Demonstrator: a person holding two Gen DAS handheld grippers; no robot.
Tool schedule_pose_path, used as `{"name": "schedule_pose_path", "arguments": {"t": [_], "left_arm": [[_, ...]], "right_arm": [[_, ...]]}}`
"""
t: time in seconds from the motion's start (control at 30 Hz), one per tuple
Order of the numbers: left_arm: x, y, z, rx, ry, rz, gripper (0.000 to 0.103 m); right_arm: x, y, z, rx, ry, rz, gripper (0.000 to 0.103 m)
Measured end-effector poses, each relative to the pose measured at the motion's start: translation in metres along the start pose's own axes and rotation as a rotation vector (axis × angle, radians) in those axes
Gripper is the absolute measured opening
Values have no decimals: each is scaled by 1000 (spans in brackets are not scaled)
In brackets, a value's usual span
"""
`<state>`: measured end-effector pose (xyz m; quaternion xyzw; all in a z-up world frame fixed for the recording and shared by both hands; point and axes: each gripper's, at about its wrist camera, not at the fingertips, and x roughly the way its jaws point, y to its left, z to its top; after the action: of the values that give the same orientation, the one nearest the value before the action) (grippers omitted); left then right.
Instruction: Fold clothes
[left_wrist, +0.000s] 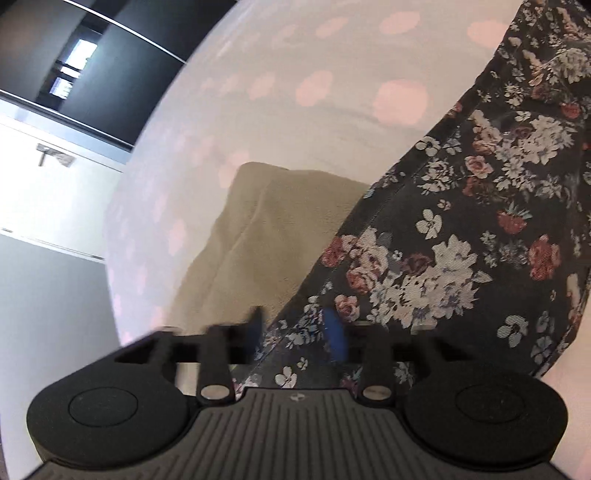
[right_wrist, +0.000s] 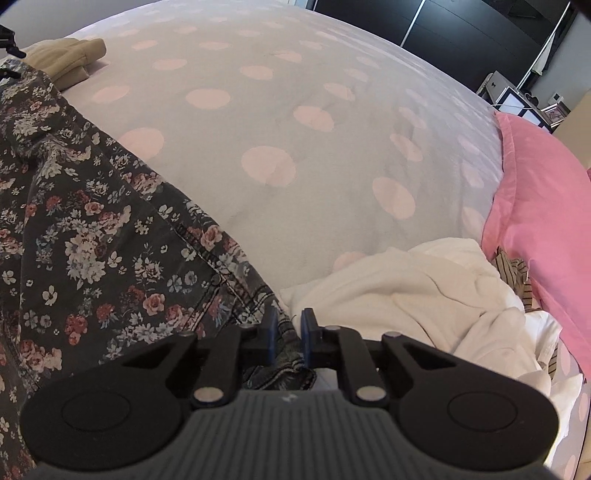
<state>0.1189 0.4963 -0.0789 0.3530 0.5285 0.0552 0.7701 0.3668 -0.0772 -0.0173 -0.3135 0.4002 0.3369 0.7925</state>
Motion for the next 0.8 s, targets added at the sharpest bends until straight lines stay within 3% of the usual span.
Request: {"name": "schedule_pose_path", "arguments": {"t": [0.1,0.23,0.33,0.4,0.43,0.47,0.6,0.67,0.73,0.8], "left_arm": [[10,5,3,11,17,-40,55],[35,14,7,28,62,-101,56],[51,23,7,-15,95,-144,65],[57,28,5,-52,108,-172,65],[59,29,4,-69,110,-183,61],[58,29,2,-78,109,-199,47],[56,28,-4,-109,102,-221,33],[54,27,-6,-120,97,-196,13],[41,24,-15,-124,82,-184,5],[27,28,-25,-168,53,-175,4]], "right_arm": [[6,-1,-1,10,1,-2,15],[14,-2,-2,22,5,-4,15],[21,-2,-2,22,12,-7,15],[25,-2,-2,25,17,-6,15],[27,-3,-3,30,19,-5,15],[29,-3,-3,36,20,-6,15],[30,-3,-4,49,15,-11,15],[27,0,-4,43,12,-22,15],[19,2,-4,36,-1,-29,15],[7,3,-5,37,-16,-39,14]]}}
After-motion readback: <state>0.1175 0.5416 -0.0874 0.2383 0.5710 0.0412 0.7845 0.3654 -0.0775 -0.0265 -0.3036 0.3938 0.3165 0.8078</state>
